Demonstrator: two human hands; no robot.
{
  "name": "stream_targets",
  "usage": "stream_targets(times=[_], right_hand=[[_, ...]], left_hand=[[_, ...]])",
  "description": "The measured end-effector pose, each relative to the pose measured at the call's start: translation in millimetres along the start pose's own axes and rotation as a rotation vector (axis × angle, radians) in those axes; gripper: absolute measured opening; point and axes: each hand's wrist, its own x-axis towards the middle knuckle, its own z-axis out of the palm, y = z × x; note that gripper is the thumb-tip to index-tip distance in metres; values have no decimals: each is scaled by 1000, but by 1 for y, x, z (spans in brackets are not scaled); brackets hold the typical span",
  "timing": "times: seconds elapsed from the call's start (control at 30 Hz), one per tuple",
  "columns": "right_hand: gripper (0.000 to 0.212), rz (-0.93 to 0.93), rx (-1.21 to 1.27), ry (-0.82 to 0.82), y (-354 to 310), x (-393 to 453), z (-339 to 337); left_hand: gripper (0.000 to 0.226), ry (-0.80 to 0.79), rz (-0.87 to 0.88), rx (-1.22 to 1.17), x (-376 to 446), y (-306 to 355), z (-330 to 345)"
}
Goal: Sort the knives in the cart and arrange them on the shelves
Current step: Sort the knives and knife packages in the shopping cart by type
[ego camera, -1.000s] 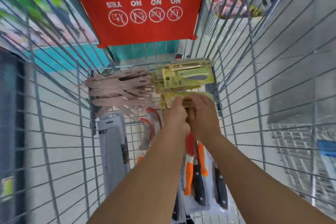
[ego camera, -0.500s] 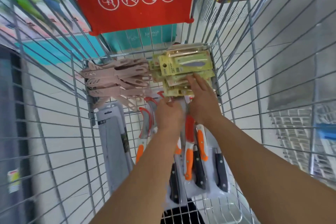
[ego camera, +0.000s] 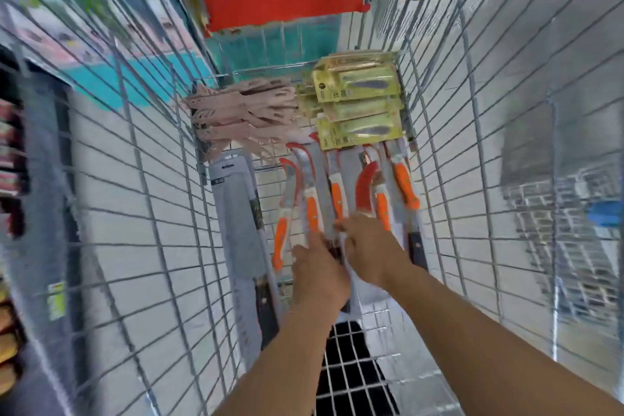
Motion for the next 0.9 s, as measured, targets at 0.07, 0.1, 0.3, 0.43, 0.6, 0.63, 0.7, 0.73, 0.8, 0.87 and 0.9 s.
stream_targets(times=[0.07, 0.1, 0.3, 0.43, 0.6, 0.63, 0.7, 0.73, 0.8, 0.87, 0.9], right_hand=[[31, -8, -78, 8, -5, -8, 13], [29, 9, -106, 47, -6, -12, 18], [78, 166, -235, 96, -13, -20, 28], [51, 210, -290, 88, -20, -20, 30], [40, 153, -324, 36, -7, -21, 24], [41, 143, -276, 35, -3, -22, 23], [42, 138, -117, 25, 3, -24, 23], [39, 129, -34, 17, 5, -24, 23], [32, 134, 146, 27, 5, -22, 23], [32, 179, 363, 34, 0, -20, 21], [32, 203, 495, 33, -4, -20, 19]], left_hand=[[46, 21, 36, 107, -7, -5, 9], [53, 38, 51, 146, -10, -8, 11], [76, 115, -11, 120, -7, -19, 16], [80, 144, -89, 85, -11, -17, 24], [91, 138, -169, -50, -10, -12, 30], [92, 134, -180, -74, -10, -13, 30], [95, 129, -193, -146, -9, -18, 28], [98, 125, -208, -225, -10, -20, 26], [97, 83, -213, -368, -14, -24, 20], [84, -23, -196, -424, -21, -23, 13], [76, -84, -191, -446, -24, -22, 9]])
